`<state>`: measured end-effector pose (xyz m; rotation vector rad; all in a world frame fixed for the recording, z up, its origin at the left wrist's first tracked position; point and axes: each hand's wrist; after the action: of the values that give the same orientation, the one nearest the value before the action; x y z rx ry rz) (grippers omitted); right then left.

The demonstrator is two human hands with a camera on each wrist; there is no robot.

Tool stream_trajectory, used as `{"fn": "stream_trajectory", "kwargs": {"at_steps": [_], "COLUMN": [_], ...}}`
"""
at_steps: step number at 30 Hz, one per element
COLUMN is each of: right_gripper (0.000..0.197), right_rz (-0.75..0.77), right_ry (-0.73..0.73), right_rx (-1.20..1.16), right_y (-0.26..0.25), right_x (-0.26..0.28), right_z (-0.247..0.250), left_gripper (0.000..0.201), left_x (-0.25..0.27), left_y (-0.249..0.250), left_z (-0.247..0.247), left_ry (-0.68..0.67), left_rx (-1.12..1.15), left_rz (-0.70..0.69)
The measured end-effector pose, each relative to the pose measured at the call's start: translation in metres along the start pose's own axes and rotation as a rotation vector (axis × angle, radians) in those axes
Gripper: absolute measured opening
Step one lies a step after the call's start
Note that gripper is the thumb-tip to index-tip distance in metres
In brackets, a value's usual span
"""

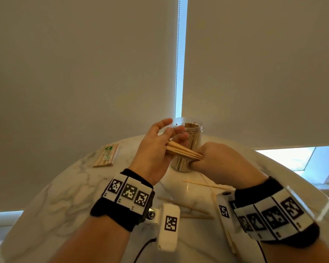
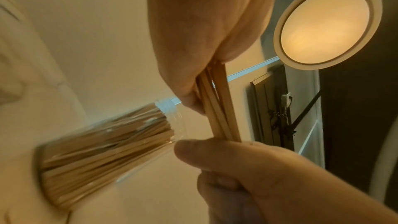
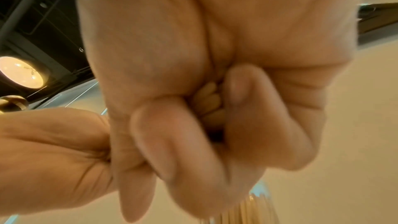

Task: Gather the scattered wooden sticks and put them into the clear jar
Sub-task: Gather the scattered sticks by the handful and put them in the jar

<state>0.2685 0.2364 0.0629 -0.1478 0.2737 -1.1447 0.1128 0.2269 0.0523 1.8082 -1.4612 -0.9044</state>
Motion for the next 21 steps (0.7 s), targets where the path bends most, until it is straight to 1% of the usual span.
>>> {"fn": "stream_trajectory", "kwargs": {"at_steps": [1, 2, 4, 5, 6, 7, 8, 9, 11, 12, 13, 14, 16, 17, 19, 21], "right_gripper": [0.03, 0.031, 0.032, 0.033, 0.032, 0.029, 0.026, 0.023, 0.019, 0.018, 0.018, 0.018, 0.021, 0.023, 0.023, 0.023], "right_rz": [-0.003, -0.005, -0.017, -0.024, -0.03, -0.032, -0.021, -0.005, 0.022, 0.025, 0.015, -0.001, -0.04, -0.049, -0.02, 0.048], "right_ry": [0.009, 0.023, 0.053, 0.062, 0.067, 0.059, 0.045, 0.024, -0.003, 0.006, 0.028, 0.059, 0.108, 0.117, 0.105, 0.124], "right_rx": [0.0, 0.003, 0.034, 0.041, 0.039, 0.035, 0.021, -0.006, -0.05, -0.037, -0.005, 0.033, 0.119, 0.142, 0.126, 0.068], "right_y": [0.0, -0.001, -0.003, -0.002, -0.001, 0.001, 0.001, 0.001, -0.003, -0.006, -0.008, -0.009, -0.01, -0.011, -0.014, -0.017], "right_x": [0.001, 0.002, 0.004, 0.004, 0.004, 0.004, 0.004, 0.004, 0.004, 0.004, 0.004, 0.004, 0.003, 0.002, 0.001, 0.0], "right_z": [0.002, 0.003, 0.003, 0.003, 0.004, 0.005, 0.007, 0.007, 0.006, 0.005, 0.003, 0.001, -0.003, -0.006, -0.011, -0.011], "left_gripper": [0.028, 0.037, 0.064, 0.066, 0.06, 0.049, 0.04, 0.04, 0.049, 0.045, 0.039, 0.039, 0.052, 0.055, 0.054, 0.05], "left_x": [0.001, 0.003, 0.01, 0.013, 0.014, 0.013, 0.012, 0.01, 0.005, 0.004, 0.005, 0.005, 0.007, 0.007, 0.005, 0.0], "left_y": [0.0, 0.0, -0.002, -0.003, -0.006, -0.009, -0.011, -0.012, -0.011, -0.01, -0.01, -0.011, -0.015, -0.016, -0.015, -0.012], "left_z": [-0.002, -0.006, -0.014, -0.016, -0.017, -0.014, -0.012, -0.009, -0.003, -0.001, -0.001, -0.001, -0.003, -0.003, -0.001, 0.005], "left_ry": [-0.008, -0.024, -0.05, -0.063, -0.076, -0.08, -0.054, 0.0, 0.121, 0.15, 0.148, 0.126, 0.08, 0.076, 0.086, 0.145], "left_rx": [-0.009, -0.046, -0.203, -0.313, -0.416, -0.48, -0.492, -0.493, -0.52, -0.556, -0.584, -0.602, -0.636, -0.663, -0.667, -0.632], "left_rz": [-0.045, -0.076, -0.089, -0.092, -0.103, -0.118, -0.137, -0.161, -0.242, -0.277, -0.29, -0.281, -0.26, -0.277, -0.327, -0.364]}}
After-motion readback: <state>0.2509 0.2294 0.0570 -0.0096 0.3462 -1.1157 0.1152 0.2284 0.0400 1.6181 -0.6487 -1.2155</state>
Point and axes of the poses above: each hand's wrist, its own x-axis away from the middle knuckle, its own z-axis out of the back of the hand, y = z × x, and after that the axes turned 6 degrees about x, right-handed
